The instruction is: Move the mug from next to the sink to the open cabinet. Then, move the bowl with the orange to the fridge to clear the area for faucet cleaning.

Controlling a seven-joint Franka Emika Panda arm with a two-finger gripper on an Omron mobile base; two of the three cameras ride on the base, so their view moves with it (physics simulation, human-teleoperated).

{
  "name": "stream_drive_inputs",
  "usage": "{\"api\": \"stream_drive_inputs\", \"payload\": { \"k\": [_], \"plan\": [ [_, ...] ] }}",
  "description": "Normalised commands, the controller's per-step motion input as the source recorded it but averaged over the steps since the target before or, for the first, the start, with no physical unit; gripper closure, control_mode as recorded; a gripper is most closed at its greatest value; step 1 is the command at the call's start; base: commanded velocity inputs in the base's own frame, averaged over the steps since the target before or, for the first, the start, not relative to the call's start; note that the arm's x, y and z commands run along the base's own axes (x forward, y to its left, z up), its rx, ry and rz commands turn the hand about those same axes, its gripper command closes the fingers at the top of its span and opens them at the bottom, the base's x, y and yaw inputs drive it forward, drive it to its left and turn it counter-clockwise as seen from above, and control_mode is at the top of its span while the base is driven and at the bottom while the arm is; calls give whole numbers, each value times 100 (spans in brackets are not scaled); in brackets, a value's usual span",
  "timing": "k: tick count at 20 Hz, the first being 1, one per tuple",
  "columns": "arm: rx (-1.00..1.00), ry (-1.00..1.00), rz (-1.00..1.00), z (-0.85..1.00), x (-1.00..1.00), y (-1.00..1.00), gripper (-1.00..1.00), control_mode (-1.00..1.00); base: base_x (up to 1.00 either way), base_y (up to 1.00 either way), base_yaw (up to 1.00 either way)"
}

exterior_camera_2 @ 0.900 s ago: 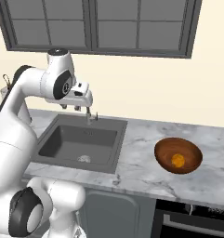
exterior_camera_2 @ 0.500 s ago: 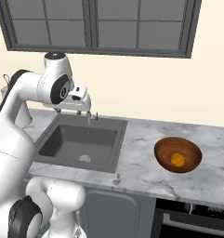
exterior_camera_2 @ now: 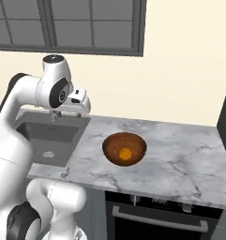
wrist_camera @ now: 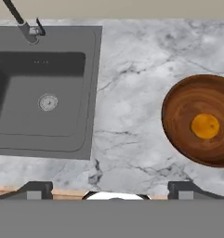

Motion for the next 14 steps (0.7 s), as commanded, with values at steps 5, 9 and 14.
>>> {"api": "stream_drive_inputs", "payload": {
  "k": [5, 9, 14],
  "plan": [
    [0, 0, 0, 0, 0, 0, -100, 100, -30, -100, -2],
    [4, 7, -2, -10, -2, -15, -100, -100, -13, -65, -4],
    [18, 9, -15, -64, 1, -73, -100, -100, 0, 0, 0]
  ]
}}
